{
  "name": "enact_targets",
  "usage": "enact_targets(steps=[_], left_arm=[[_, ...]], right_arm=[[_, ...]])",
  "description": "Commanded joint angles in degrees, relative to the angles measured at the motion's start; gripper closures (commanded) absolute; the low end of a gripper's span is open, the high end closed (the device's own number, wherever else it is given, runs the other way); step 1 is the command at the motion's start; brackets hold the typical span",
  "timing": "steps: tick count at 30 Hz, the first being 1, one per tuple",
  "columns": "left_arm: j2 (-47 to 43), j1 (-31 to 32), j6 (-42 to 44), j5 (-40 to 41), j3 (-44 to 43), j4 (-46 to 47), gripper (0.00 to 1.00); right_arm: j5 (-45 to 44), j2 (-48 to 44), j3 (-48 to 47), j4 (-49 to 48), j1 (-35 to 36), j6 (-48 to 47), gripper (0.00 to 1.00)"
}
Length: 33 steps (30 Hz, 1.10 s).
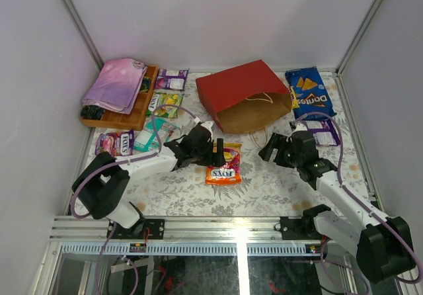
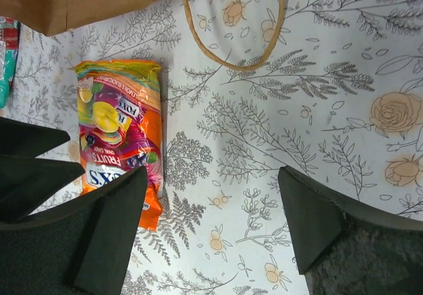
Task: Take the snacks out of the paper bag
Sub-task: Move the snack to the center of the board.
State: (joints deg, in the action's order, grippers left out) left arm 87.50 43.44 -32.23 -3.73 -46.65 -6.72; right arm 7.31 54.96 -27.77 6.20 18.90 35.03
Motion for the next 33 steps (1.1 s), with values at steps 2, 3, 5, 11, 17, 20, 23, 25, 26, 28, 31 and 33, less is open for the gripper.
enact_targets(steps=[2,3,5,11,17,20,23,25,26,28,31,33], left_arm=[[0.43,-0.77,3.76,2.48,-1.87,-0.86,0.26],[0.93,-1.07,4.39,1.54,-1.93,-1.07,0.28],[2.33,-1.75,4.63,-0.52,-1.56,-0.92,0.35],[1.43,-5.58,1.48,-5.33,4.14,4.63,0.41],[1.69,-8.45,1.07,-11.90,6.58,9.21,0.44],[3.30,-8.50,0.29,-14.31,7.08,11.59,0.48],[4.83,-8.57,-1.20,-16.96,8.27,14.73,0.55],[5.93,-8.58,-2.15,-18.32,8.65,16.50,0.58],[6.28,-8.63,-2.50,-18.63,8.75,16.86,0.59],[6.46,-8.68,-2.98,-18.14,8.88,16.94,0.63],[6.03,-8.94,-2.95,-15.44,8.33,14.85,0.75],[5.52,-9.34,-2.91,-13.79,8.10,13.51,0.87]], right_arm=[[2.99,0.16,0.74,-2.58,-0.14,1.85,0.12],[3.58,0.72,0.95,-3.17,-0.20,1.88,0.12],[4.45,1.94,0.92,-4.16,-0.20,1.93,0.12],[5.77,3.66,0.22,-5.17,-0.38,1.04,0.12],[6.84,4.65,0.43,-6.36,-0.68,0.92,0.12],[7.39,5.12,0.38,-6.78,-0.83,1.14,0.12],[7.71,5.01,0.28,-6.86,-0.81,1.18,0.13],[8.01,5.05,0.19,-6.89,-0.92,1.10,0.13],[8.25,5.13,0.04,-6.85,-0.88,1.05,0.13],[8.69,5.25,0.08,-6.99,-0.90,1.06,0.13],[9.32,5.69,0.09,-7.59,-0.89,1.10,0.13],[9.83,6.28,0.06,-8.05,-0.89,1.10,0.13]])
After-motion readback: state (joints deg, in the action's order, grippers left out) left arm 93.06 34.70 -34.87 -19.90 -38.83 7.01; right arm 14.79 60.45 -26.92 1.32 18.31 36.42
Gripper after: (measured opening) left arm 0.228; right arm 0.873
